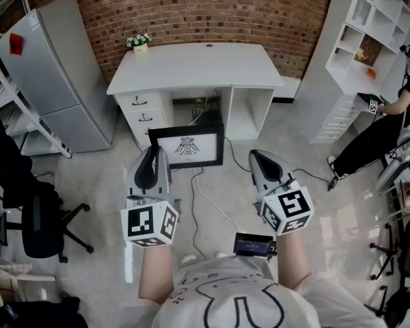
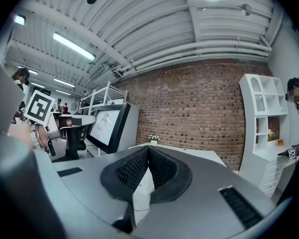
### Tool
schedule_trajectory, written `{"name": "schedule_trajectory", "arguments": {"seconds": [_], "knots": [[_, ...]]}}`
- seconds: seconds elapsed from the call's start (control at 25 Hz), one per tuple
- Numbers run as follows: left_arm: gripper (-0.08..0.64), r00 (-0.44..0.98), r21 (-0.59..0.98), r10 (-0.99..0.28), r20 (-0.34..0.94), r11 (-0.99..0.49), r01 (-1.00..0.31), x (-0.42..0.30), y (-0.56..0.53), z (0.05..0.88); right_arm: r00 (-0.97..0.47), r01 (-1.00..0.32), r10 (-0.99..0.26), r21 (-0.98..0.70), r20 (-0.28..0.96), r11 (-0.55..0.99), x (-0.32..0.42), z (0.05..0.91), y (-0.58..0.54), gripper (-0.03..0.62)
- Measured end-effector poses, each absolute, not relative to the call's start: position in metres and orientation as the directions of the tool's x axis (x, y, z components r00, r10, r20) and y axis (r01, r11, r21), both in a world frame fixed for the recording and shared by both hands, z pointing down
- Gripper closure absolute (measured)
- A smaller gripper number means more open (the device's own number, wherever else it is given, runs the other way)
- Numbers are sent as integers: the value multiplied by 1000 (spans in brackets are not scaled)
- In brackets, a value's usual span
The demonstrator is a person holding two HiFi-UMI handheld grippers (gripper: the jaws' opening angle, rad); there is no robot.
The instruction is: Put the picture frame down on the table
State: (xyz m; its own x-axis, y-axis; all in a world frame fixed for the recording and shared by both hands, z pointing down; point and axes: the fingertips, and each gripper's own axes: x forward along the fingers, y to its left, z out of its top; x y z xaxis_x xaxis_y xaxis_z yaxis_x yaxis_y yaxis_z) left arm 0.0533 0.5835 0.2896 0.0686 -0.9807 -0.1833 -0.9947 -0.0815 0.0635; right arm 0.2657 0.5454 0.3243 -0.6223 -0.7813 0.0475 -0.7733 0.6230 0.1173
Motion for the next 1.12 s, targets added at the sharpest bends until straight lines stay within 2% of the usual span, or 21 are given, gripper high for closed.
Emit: {"name": "schedule_trajectory", "arguments": {"seconds": [0.52,1.12], "knots": [[488,32,72,-982,-187,-46,-996,54,560,301,-655,-747,-754,108,51,657,262,339,516,575],[488,65,95,-980,-188,-84,-992,-26,417,317,-616,-783,-787,93,18,615,193,348,379,575]]}}
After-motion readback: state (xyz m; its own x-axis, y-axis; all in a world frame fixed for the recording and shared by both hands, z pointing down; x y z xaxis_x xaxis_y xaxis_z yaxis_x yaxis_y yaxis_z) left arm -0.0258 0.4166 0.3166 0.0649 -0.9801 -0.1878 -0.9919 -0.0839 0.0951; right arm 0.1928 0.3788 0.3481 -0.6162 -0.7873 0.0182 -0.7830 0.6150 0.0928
